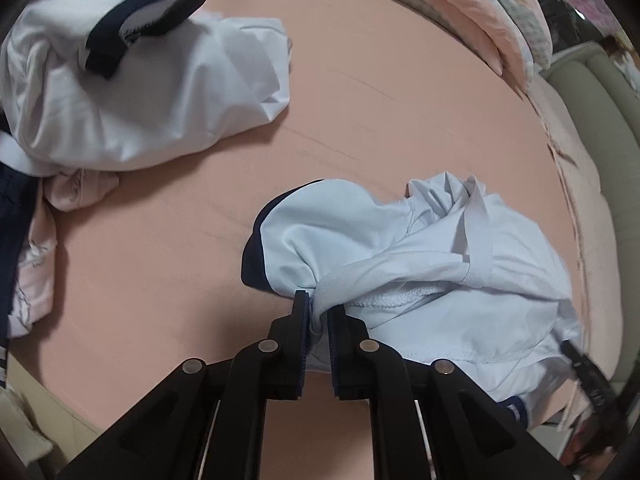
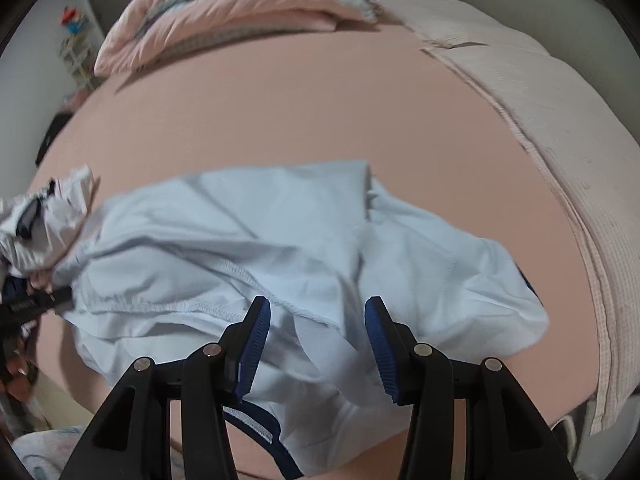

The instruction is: Fold clothes

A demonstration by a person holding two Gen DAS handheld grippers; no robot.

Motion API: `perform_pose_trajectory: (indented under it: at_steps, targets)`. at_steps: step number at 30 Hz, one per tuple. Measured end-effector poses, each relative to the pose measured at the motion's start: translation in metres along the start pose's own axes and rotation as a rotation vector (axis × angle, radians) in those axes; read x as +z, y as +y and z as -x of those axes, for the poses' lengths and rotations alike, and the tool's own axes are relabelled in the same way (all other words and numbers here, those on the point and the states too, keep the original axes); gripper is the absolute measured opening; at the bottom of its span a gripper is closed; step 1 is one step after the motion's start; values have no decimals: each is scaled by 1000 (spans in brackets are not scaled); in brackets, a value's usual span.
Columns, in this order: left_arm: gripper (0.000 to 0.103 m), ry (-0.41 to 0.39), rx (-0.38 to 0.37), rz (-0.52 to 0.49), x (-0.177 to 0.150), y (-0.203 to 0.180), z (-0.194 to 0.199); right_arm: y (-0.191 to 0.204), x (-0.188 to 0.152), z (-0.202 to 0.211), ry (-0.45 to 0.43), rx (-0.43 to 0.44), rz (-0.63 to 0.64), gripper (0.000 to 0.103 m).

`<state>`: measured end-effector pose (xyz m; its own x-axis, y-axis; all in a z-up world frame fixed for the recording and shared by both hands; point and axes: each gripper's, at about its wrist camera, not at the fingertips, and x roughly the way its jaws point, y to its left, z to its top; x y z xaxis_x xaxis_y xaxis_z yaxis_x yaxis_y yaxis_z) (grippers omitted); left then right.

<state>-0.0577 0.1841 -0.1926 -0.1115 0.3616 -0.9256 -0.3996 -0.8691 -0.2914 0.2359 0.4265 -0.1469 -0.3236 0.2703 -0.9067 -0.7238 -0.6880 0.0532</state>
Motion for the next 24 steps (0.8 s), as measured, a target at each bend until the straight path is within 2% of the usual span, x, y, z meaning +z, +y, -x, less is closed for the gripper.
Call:
perform_pose_trajectory:
  at_steps: [6,7,8,11,15,16,20,24]
  targets:
    - [17,30,-11,11,3,0,-5,6,4,-16,25,-43,22,48]
    - [17,21,-6,9,3,-1,-4,6,4,-15,15,-58,20,41]
    - [17,12,0,8,3,-2,-3,7,3,-13,2,-76,19,27]
    - [17,-13,16,3,2,-5,-1,10,1,-6,-40,-145,33,11]
    - [13,-47,38,-4,1,-9,2,21,-7,-7,-51,-355,174,7]
    - [12,-56,44,-5,0,-10,2,20,-10,-6,-55,-378,183,7]
    - [12,-106,44,-13,2,-13,14,11,-12,-2,-72,-405,147,7]
    - [12,-121,72,-45,6,-19,22,3,-7,4,-110,-414,128,7]
